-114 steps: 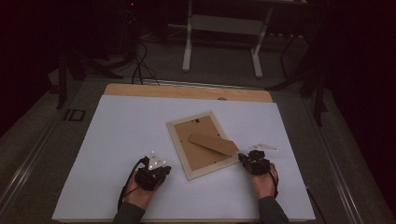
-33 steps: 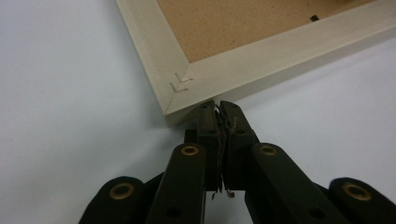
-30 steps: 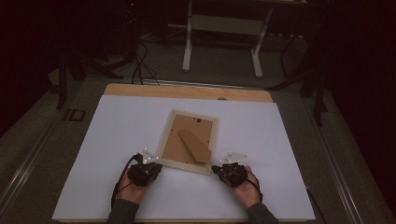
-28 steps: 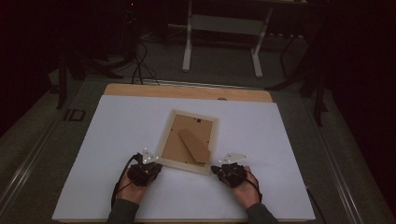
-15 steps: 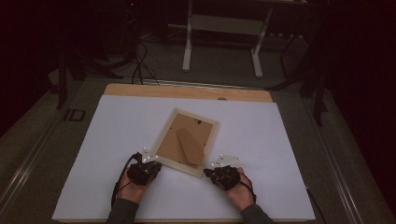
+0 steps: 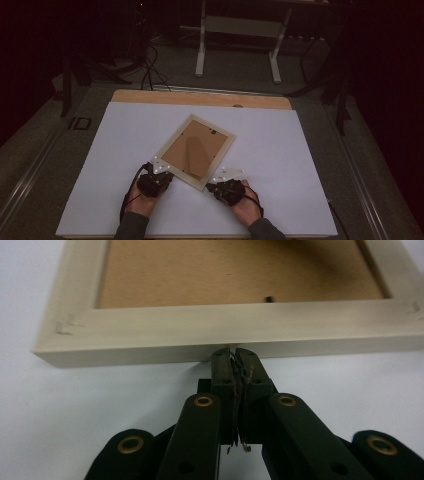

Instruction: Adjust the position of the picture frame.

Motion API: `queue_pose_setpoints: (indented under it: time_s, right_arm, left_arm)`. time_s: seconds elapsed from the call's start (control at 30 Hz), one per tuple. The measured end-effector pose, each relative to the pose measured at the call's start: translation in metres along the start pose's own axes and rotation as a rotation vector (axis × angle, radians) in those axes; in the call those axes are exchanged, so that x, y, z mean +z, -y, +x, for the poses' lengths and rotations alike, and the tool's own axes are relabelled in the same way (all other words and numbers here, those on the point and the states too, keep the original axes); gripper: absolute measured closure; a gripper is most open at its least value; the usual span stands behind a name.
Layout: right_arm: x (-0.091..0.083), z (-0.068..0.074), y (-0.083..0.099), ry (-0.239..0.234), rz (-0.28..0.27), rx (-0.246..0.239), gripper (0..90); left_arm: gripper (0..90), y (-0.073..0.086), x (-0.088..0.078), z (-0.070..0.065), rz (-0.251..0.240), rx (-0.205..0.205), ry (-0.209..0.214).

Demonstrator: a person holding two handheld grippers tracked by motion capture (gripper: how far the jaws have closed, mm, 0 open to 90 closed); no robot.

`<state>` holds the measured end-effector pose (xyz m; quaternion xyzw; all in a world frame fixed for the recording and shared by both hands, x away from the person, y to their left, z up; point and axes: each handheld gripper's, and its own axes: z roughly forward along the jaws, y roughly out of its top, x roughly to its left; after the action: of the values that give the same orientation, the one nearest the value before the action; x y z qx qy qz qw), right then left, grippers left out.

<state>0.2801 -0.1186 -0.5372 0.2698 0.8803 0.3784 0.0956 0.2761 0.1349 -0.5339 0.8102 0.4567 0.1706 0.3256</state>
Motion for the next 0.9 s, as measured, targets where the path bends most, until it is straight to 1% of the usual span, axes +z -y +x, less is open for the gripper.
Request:
queue_pose_setpoints:
  time_s: [0.17, 0.27, 0.3, 0.37, 0.43, 0.5, 0.57, 0.67, 0.7, 0.73, 0.77, 0.8, 0.83, 0.9]
  right_arm:
    - [0.011, 0.010, -0.011, -0.027, 0.006, -0.034, 90.0]
    - [0.017, 0.013, -0.016, -0.040, 0.003, -0.037, 90.0]
    - [0.018, 0.013, -0.017, -0.044, 0.004, -0.048, 90.0]
    - [0.019, 0.012, -0.018, -0.051, 0.005, -0.051, 90.0]
    - [0.018, 0.008, -0.017, -0.050, -0.001, -0.044, 90.0]
    - [0.014, 0.000, -0.018, -0.042, -0.015, -0.018, 90.0]
    - [0.008, -0.011, -0.019, -0.023, -0.036, 0.010, 90.0]
    - [0.001, -0.031, -0.024, 0.013, -0.062, 0.055, 90.0]
    - [-0.001, -0.039, -0.025, 0.021, -0.070, 0.077, 90.0]
    - [-0.001, -0.039, -0.025, 0.021, -0.070, 0.077, 90.0]
    - [-0.002, -0.047, -0.027, 0.034, -0.079, 0.098, 90.0]
    - [-0.005, -0.064, -0.030, 0.058, -0.092, 0.139, 90.0]
    - [-0.006, -0.071, -0.030, 0.079, -0.098, 0.158, 90.0]
    - [-0.006, -0.086, -0.032, 0.121, -0.096, 0.192, 90.0]
  left_arm:
    - [87.9, 0.000, 0.000, 0.000, 0.000, 0.000, 0.000]
    - [87.9, 0.000, 0.000, 0.000, -0.001, 0.001, 0.000]
    - [87.9, 0.000, 0.000, 0.000, -0.001, 0.001, 0.000]
    - [87.9, 0.000, 0.000, 0.000, -0.001, 0.001, 0.000]
    - [87.8, 0.000, 0.000, 0.001, -0.002, 0.001, 0.001]
    - [87.5, 0.000, 0.000, 0.001, -0.003, -0.002, -0.001]
    - [87.4, 0.000, 0.000, 0.002, -0.004, -0.007, -0.004]
    - [87.3, 0.000, 0.000, 0.003, -0.005, -0.011, -0.009]
    - [87.2, 0.000, 0.000, 0.003, -0.005, -0.012, -0.011]
    - [87.2, 0.000, 0.000, 0.003, -0.005, -0.012, -0.011]
    - [87.2, 0.000, 0.000, 0.004, -0.004, -0.013, -0.011]
    - [87.2, 0.000, 0.000, 0.005, -0.004, -0.014, -0.009]
    - [87.3, 0.000, 0.001, 0.005, -0.009, -0.021, -0.009]
    - [87.3, 0.000, 0.001, 0.006, -0.010, -0.021, -0.010]
